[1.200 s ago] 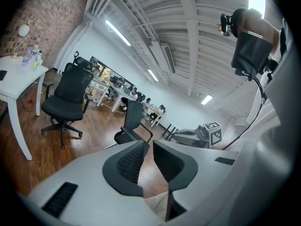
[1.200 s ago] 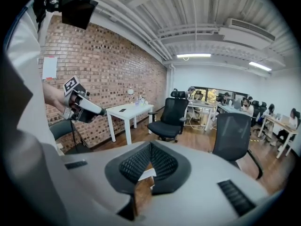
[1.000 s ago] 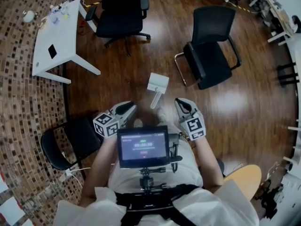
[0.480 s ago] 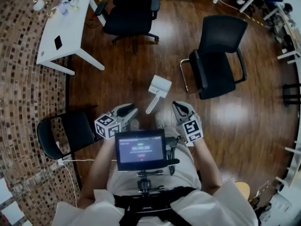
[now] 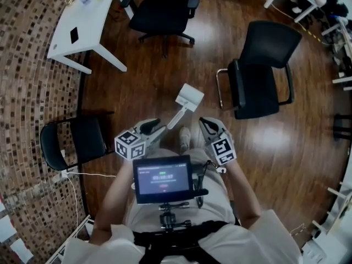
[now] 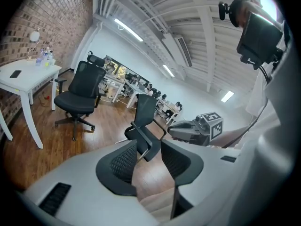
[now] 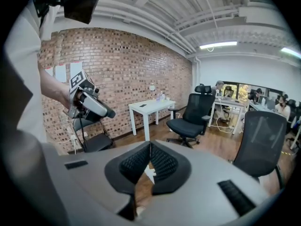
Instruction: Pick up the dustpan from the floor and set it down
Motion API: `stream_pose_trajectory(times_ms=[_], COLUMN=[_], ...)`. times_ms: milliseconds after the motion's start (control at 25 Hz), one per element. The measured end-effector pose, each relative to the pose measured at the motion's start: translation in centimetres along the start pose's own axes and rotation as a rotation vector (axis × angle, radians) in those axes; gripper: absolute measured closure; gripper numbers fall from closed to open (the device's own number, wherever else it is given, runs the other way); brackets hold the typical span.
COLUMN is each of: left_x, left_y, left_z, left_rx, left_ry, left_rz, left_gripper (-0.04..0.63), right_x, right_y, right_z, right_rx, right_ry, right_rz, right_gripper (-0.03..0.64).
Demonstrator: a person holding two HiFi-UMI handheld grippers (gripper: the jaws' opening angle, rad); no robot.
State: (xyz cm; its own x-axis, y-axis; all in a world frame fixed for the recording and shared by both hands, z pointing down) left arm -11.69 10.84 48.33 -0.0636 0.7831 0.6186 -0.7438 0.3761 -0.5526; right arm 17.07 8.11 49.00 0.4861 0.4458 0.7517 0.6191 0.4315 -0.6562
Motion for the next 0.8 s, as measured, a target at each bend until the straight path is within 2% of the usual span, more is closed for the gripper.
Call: stream_pose_trajectory(times_ms=[360,600,800], left_x=[1.5,2.7,2.7], left_y=[-3.7,-5.6,-6.6], left_z=[-1.2,-1.0,-0.4], left_rx=[-0.033,-0.043,-0.005], left_ry=[-0.004,-0.028,-0.002], left_rz=[0.091,0.17,0.115], left_gripper=[0.393,0.383,0.383], right_x=[2.8,3.7,4.0], right_y=[-1.8,-2.6,-3.1], right_z=[-1.6,-1.6,-1.6], right_rx=[-0.075,-0.088,-0.098], right_ry=[-0.006,-0.048,-0.137], right_rz=[0.053,0.04,0.027], right_gripper=[0.6,0.564,0.542])
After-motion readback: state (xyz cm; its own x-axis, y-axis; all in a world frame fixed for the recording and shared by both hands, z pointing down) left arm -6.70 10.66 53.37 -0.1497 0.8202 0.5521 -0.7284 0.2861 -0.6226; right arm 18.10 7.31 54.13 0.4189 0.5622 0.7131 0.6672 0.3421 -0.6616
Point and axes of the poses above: the fingertips, and each gripper's own axes: y backward along the fingers, z to its left, x out of its underside, the point moved 10 cm from there along y, backward along the fingers, and after that the axes turned 8 degrees about z, right-handed, at the moved point
